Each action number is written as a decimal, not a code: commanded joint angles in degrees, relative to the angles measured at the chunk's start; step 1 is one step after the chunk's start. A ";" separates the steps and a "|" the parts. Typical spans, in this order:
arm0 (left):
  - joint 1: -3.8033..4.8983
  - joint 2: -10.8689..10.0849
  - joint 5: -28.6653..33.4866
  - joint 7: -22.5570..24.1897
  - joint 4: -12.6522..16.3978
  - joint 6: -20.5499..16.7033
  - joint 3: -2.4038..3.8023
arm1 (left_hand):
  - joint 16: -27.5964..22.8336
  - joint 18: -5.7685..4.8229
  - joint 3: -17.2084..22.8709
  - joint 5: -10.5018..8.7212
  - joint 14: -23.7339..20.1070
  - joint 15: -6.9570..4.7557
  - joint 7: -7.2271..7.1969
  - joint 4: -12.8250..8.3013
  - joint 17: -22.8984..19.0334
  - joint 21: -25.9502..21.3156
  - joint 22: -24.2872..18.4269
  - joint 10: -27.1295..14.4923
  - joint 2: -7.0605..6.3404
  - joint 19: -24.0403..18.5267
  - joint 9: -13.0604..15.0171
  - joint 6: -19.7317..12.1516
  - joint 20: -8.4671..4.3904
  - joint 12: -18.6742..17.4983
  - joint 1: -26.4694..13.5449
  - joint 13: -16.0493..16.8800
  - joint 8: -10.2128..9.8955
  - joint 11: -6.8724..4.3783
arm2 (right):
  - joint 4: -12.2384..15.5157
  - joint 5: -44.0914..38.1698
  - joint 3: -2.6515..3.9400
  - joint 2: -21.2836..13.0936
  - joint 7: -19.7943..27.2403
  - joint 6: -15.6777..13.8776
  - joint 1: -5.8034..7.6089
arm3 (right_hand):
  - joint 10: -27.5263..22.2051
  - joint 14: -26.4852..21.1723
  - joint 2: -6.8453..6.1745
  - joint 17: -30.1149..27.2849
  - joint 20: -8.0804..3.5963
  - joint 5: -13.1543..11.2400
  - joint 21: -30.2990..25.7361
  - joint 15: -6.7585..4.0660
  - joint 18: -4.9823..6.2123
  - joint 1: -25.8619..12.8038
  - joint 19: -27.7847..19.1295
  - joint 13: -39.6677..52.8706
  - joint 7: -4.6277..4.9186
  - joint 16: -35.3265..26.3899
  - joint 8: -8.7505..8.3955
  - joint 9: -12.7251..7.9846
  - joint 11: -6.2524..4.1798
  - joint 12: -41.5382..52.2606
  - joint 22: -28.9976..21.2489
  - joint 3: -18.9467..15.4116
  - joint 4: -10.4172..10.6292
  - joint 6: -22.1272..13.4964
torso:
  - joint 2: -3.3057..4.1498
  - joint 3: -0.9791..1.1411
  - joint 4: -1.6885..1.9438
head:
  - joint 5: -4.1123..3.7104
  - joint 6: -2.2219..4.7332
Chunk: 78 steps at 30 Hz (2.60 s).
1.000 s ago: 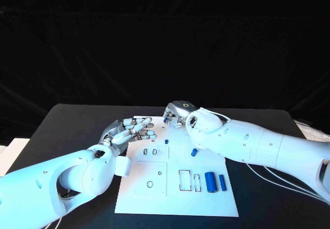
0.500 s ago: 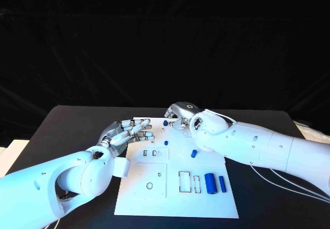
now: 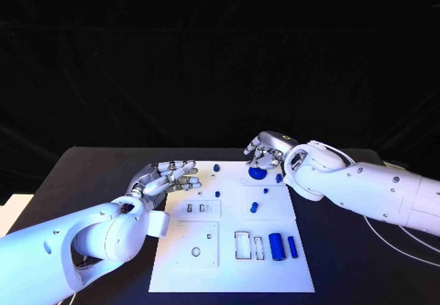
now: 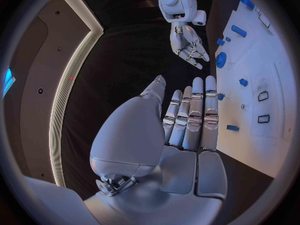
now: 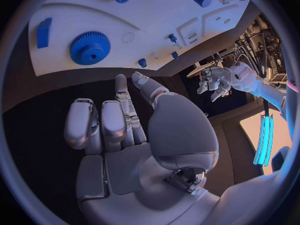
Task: Assemble the parts on the task board
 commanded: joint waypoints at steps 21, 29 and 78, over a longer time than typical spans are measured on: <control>0.04 0.24 -0.26 1.25 -0.85 1.44 0.05 | -0.30 0.47 0.00 -0.20 0.25 -0.08 0.28 -0.51 0.15 0.08 0.06 -0.33 0.19 0.44 -0.02 -0.33 -0.14 -0.20 0.04 -0.01 -0.25 0.15 | -4.52 2.06 -0.03 0.16 -4.60 8.87 -0.94 | -1.20 3.23 1.58 17.29 -0.04 1.45 6.22 0.04 -2.70 3.25 5.05 52.37 -0.07 11.48 -0.11 -0.04 -0.48 46.86 10.92 -10.21 4.28 -1.51 | -0.08 -0.01 -0.07 | -0.89 0.09; 0.04 0.25 -0.26 1.22 -0.83 1.60 0.05 | -0.31 0.47 -0.01 -0.21 0.25 -0.08 0.28 -0.54 0.17 0.07 0.06 -0.33 0.15 0.44 -0.02 -0.33 -0.14 -0.21 0.02 -0.01 -0.27 0.16 | -5.20 1.09 -0.03 1.09 -5.32 9.31 -1.19 | -0.76 3.29 1.46 18.25 0.10 1.66 6.41 0.16 -2.75 3.06 5.14 54.66 -0.03 12.03 0.01 0.02 -0.37 48.77 11.27 -11.18 4.76 -1.60 | -0.07 -0.05 -0.06 | -0.91 -0.05; 0.05 0.23 -0.26 0.70 -1.07 1.70 0.05 | -0.34 0.47 0.00 -0.22 0.34 -0.09 0.26 -0.61 0.35 0.07 0.08 -0.27 0.19 0.47 0.00 -0.28 -0.16 -0.22 -0.13 0.01 -0.29 0.14 | -7.60 -3.07 -0.13 3.16 -6.86 16.00 -1.66 | -0.03 3.50 3.62 20.56 -0.15 1.54 7.35 -0.33 -3.10 3.45 5.96 58.75 -0.91 13.23 1.92 0.69 -1.09 51.60 13.13 -11.73 6.08 2.85 | -0.06 0.04 0.03 | -0.47 -0.92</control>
